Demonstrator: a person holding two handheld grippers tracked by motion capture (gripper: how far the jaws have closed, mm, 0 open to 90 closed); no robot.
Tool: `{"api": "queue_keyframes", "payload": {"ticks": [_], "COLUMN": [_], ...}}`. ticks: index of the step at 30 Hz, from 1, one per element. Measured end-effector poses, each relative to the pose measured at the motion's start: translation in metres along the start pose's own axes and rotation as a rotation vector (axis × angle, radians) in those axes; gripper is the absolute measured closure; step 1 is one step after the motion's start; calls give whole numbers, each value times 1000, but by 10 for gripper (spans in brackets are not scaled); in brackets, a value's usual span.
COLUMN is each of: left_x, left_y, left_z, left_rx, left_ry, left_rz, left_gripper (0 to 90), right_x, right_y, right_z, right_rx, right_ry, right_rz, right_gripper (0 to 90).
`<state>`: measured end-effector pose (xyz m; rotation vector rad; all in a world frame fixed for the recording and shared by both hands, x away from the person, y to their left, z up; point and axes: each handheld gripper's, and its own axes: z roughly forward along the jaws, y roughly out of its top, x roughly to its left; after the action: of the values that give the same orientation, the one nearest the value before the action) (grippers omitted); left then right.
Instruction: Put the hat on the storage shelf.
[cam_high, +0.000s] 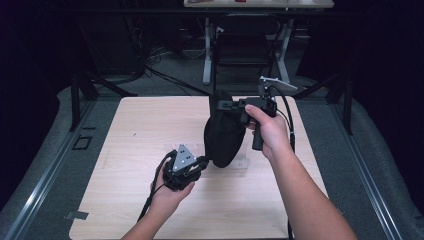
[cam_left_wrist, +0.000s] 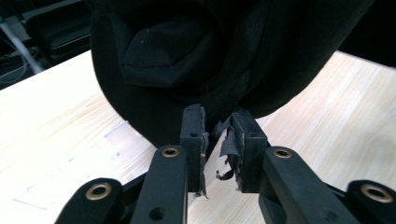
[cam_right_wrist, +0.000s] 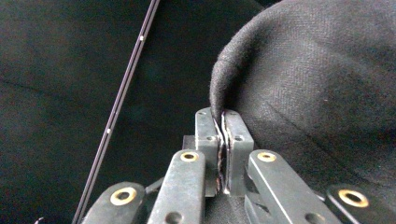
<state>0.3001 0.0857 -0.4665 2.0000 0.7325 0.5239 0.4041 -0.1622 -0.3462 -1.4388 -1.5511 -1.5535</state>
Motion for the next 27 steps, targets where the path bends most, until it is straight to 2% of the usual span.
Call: {"api": "queue_keyframes", "payload": {"ticks": [3,9,10,14,20,23,27], "left_x": [-4,-4,-4,-4,0,-3,-1], "left_y": [0,-1,-2,-2,-5,-7,-12], "left_z": [0,-2,-2,-3,-7,-8,-9], "left_rx": [10,13,13,21,26,39,30], "left_ry": [29,35,35,55,82,108,99], "left_rz": [48,73,80,112,128,184,176], "left_gripper": [807,820,823,836,853,854,855], "right_x": [1,6,8,12,15,16,18], "right_y": [-1,-5,-7,-9,-10,-12,-14], "right_z": [0,-3,-6,-14,-33,-42,-55], "right_rx": [0,-10,-13,-33,-50,-68,-88], "right_ry": [-2,-7,-21,-29,-67,-82,-115], "right_rz": [-9,-48,-69,-94,-133,-148,-180], "right_gripper": [847,789,770,760,762,761,758]}}
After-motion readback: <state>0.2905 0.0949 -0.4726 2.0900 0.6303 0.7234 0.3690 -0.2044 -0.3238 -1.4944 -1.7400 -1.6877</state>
